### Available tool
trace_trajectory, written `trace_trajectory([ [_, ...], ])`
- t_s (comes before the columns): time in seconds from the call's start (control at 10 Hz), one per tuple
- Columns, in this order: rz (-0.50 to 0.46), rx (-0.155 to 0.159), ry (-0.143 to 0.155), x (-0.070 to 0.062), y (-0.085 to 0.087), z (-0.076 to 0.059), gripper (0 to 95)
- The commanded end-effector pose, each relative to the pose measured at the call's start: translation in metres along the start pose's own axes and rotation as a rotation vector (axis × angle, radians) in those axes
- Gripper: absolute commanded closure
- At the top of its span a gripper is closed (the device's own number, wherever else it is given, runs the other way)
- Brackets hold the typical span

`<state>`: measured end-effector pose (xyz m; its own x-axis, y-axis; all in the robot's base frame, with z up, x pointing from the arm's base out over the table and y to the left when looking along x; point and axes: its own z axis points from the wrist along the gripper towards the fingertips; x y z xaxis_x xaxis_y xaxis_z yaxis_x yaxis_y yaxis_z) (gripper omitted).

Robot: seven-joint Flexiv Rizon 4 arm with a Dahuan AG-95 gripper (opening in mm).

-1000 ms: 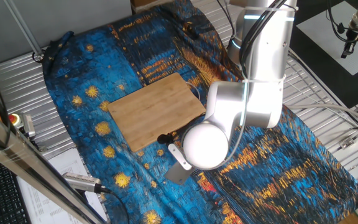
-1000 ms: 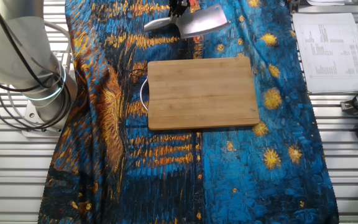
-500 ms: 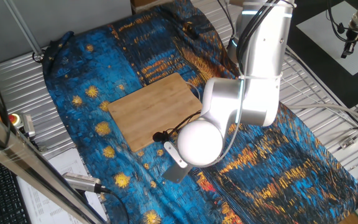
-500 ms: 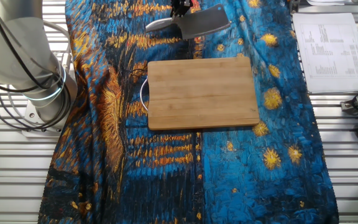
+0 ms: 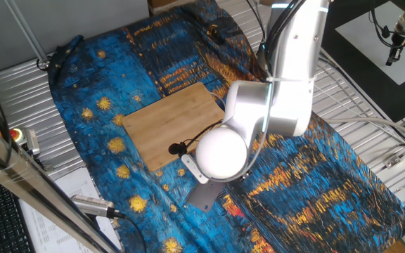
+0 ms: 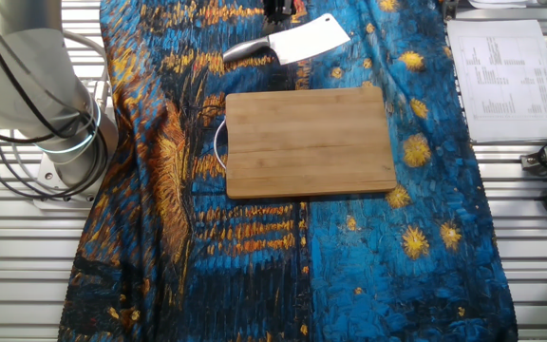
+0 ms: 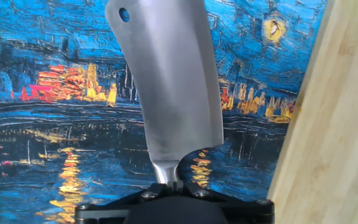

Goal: Put the knife on the cutting board

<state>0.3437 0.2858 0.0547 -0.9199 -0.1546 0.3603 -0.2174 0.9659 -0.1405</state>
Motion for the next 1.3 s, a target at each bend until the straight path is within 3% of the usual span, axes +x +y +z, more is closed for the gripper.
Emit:
trace_trajectory([
  [0.1, -0.011, -0.017, -0.012, 0.005, 0.001, 0.008, 95.0],
  [0.2, -0.030, -0.008, -0.017, 0.006, 0.001, 0.010, 95.0],
  [0.3, -0.041, -0.008, -0.025, 0.005, 0.001, 0.012, 57.0],
  [0.4, -0.047, -0.009, -0.026, 0.005, 0.001, 0.014, 57.0],
  [0.8, -0.087, -0.013, -0.076, 0.007, 0.004, 0.029, 57.0],
  [1.3, -0.104, -0.009, -0.096, 0.011, 0.008, 0.044, 57.0],
])
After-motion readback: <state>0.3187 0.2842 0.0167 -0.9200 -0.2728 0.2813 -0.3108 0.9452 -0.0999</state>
